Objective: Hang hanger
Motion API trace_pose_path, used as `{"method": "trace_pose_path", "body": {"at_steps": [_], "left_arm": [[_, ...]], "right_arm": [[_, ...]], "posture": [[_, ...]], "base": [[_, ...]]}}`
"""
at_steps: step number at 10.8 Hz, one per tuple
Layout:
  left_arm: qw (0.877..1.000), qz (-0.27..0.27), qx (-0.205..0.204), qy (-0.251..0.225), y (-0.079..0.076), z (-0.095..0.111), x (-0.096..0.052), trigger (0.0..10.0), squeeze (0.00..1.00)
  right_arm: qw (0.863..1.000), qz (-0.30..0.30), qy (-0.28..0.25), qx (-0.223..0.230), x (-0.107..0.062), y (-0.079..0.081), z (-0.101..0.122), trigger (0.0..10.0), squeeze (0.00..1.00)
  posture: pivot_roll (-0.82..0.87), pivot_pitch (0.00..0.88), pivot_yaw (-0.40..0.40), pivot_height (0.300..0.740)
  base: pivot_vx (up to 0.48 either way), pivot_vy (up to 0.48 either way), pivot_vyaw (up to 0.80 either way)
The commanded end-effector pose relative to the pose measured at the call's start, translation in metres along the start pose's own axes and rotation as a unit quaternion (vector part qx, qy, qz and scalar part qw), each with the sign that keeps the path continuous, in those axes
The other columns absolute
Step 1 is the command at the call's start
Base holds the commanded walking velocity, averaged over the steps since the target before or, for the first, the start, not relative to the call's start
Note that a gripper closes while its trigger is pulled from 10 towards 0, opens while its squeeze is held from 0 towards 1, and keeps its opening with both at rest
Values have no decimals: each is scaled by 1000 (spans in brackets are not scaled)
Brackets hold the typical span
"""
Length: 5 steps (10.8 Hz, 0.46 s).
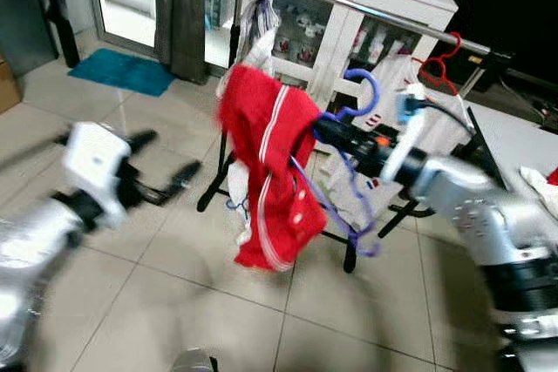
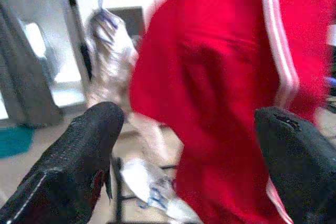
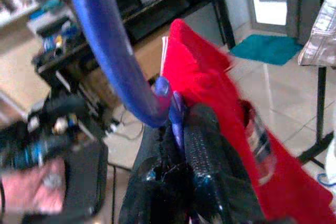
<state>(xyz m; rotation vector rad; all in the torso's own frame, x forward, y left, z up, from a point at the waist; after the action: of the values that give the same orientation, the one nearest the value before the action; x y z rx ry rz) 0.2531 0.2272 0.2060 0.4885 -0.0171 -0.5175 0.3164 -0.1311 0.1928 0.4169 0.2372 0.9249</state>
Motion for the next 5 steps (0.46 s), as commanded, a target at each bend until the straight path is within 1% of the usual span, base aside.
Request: {"method": "trace_pose_path", "body": {"at_steps": [1,3,4,5], "left_arm": [[1000,-5,13,-21,5,8,0,10000,1000],[999,-11,39,-17,24,11,-8,10000,1000],[998,-30,51,-13,31,13,-12,10000,1000],[997,-51,53,-16,31,16,-12,10000,980]], "right_arm": [[999,16,-6,-30,-4,1,12,10000,0],[995,53,41,-75,-11,3,14,10000,0],[990,78,67,-93,-16,7,15,10000,0],[988,92,78,-98,-18,9,15,10000,0]], "posture": [[84,0,-180,740],[87,0,-180,740],[87,0,-178,740],[88,0,-178,740]], "base": [[0,0,0],[0,0,0],[0,0,0],[0,0,0]]}}
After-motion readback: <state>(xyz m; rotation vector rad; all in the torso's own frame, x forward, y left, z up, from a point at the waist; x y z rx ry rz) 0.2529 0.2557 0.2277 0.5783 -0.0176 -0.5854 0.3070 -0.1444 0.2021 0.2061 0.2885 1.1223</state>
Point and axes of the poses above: a point about 5 cm out from each wrist's last joint towards the gripper, its own x axis pointing out of the wrist towards the gripper, its own z axis along the axis of the wrist's last joint, y = z × x, the point moved 1 cm from there along x, pointing out of the wrist towards the gripper, and after that the axes turned 12 degrees about x, right-handed, at the moved point
